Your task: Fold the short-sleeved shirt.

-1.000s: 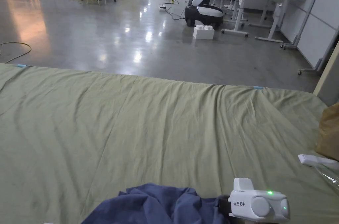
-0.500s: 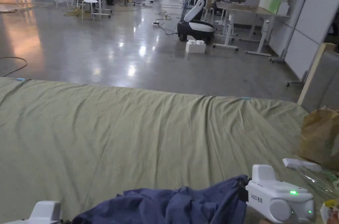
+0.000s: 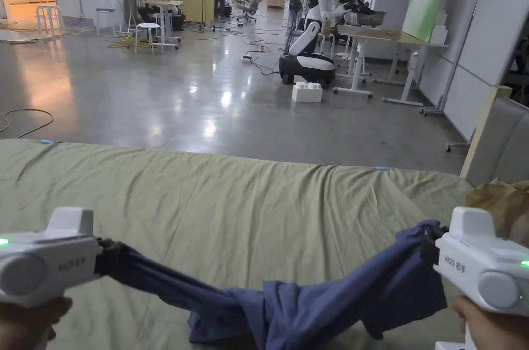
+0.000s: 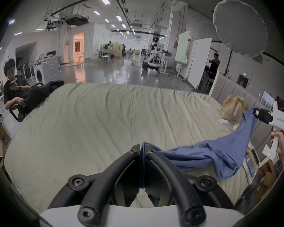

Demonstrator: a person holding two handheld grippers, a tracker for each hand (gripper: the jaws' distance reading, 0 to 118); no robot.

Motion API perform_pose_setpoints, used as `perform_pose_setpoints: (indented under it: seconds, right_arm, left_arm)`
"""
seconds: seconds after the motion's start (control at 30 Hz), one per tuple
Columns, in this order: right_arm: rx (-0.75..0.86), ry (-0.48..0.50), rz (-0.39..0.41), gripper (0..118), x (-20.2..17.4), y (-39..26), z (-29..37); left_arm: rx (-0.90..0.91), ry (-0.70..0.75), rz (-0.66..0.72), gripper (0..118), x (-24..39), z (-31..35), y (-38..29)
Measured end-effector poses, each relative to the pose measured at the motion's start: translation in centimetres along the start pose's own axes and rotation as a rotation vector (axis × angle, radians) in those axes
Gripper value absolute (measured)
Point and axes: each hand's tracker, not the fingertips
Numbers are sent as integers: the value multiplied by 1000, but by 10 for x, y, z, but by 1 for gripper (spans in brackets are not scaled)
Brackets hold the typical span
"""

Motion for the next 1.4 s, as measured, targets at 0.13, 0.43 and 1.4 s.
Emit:
perform_pose_setpoints:
  seconds: [0.13,0.43,1.4]
  right_arm:
    - [48,-27,-14,2,6,32,12]
    - [109,-59,9,2,-2,86,22]
    - [103,-52,43,2,-24,161,-39]
  left_arm:
    - [51,2,25,4,-6,24,40]
    - [119,43,37,4,-20,47,101]
    - [212,160,-3,3,-54,5,183]
